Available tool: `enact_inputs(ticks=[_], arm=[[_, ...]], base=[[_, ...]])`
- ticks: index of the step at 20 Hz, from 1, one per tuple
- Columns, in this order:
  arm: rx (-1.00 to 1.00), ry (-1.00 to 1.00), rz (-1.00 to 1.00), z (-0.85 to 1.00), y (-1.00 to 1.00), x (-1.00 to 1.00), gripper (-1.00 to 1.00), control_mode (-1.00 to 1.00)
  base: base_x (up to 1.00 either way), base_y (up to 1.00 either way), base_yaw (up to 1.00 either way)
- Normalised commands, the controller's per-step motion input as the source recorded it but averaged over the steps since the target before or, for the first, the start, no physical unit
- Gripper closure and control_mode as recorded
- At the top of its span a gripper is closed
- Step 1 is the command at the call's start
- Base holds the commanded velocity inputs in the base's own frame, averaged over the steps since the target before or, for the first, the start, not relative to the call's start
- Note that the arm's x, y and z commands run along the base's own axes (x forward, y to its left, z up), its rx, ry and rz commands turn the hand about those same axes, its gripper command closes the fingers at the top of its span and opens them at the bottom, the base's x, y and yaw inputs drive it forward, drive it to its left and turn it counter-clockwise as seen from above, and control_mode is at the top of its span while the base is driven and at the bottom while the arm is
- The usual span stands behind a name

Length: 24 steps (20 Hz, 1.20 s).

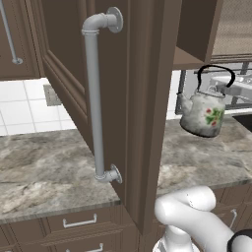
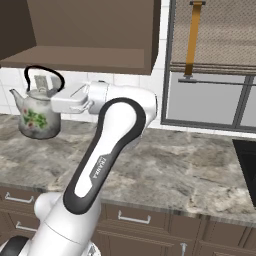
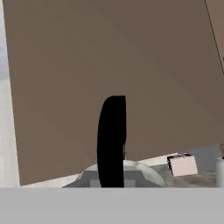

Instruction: Open the cabinet, pick the kettle from the cabinet, and place it in the sink.

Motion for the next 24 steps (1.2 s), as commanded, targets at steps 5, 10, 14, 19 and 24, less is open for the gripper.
enact_inputs(ticks=[5,10,14,19,24], arm=[[-0.01,-0.13,0.07,-0.13,-0.11,-0.11,1.00,-1.00],[-0.05,-0.15,0.00,-0.16,-0.08,-0.07,1.00,-1.00],[-0.13,-0.09,-0.01,-0.24,-0.02,-0.01,1.00,-1.00],[-0.10,-0.02,-0.04,-0.29,0.00,0.00,1.00,-1.00],[0.00,0.00,-0.02,-0.26,0.00,0.00,1.00,-1.00]], base=[[0.00,0.00,0.00],[0.00,0.00,0.00],[0.00,0.00,0.00],[0.00,0.00,0.00],[0.00,0.00,0.00]])
